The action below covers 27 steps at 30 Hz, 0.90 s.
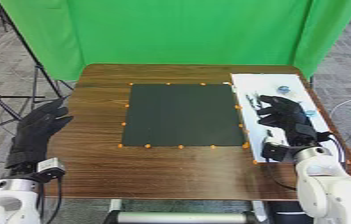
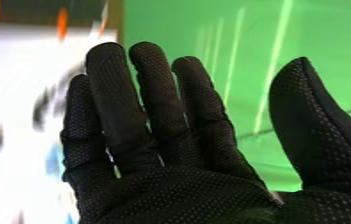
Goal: Arrange flowers
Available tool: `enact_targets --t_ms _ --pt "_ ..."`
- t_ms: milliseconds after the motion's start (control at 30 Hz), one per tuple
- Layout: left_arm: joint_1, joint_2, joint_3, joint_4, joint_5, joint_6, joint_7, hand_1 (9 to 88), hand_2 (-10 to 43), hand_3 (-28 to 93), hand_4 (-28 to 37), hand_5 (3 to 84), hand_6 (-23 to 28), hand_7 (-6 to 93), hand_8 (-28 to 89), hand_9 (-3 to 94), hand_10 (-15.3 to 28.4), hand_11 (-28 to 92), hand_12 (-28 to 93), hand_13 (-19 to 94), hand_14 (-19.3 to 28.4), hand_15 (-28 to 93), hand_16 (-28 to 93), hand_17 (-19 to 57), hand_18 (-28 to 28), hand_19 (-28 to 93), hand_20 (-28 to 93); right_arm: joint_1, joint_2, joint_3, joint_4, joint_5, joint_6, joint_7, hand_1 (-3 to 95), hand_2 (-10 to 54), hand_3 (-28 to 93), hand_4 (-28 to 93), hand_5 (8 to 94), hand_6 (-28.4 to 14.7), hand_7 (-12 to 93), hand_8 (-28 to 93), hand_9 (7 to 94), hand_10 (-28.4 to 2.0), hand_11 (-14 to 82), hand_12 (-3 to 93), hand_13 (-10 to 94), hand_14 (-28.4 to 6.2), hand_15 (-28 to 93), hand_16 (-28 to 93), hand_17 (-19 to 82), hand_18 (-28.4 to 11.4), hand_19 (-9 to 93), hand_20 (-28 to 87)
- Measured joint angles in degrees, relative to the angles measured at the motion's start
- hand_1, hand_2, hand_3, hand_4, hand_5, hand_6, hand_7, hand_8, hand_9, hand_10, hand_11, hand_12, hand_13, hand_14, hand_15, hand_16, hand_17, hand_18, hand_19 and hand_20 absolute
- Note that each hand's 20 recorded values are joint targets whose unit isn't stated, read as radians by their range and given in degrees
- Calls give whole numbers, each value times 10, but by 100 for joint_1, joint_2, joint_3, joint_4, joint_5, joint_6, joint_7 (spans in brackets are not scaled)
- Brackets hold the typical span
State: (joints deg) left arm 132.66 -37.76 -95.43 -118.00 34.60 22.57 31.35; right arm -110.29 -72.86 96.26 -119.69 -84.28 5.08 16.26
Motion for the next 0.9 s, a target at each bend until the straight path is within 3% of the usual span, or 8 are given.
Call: enact_targets --t_ms 100,200,533,900 --pt "67 0 -57 -31 -9 20 35 268 -3 807 -237 359 63 199 -123 325 179 327 103 211 233 577 -114 -118 200 510 112 -2 388 -519 -243 -971 1040 848 207 37 771 -267 506 -82 322 -165 554 -193 521 212 547 -156 718 135 246 -231 806 192" --pt "131 4 -92 -62 -30 46 84 268 -3 808 -238 359 63 199 -123 325 179 327 103 211 234 577 -114 -118 200 510 112 76 770 -937 -320 -1674 1580 1636 223 17 763 -257 535 -84 344 -164 569 -195 539 222 576 -153 734 146 289 -235 853 145" --pt "173 35 -88 -92 -60 90 165 269 0 811 -240 359 63 202 -124 325 179 329 102 212 233 580 -115 -118 200 511 112 113 1069 -1366 -451 -4428 903 3131 275 -28 759 -246 581 -88 349 -145 600 -191 558 235 613 -146 757 175 335 -237 927 63" --pt "159 75 -82 -96 -91 99 196 268 2 814 -240 360 64 204 -125 327 180 330 101 212 233 581 -115 -117 199 511 111 -57 1215 -1499 -402 -5085 696 3401 276 -41 736 -246 590 -91 340 -138 602 -197 555 236 614 -151 757 180 335 -242 932 63"
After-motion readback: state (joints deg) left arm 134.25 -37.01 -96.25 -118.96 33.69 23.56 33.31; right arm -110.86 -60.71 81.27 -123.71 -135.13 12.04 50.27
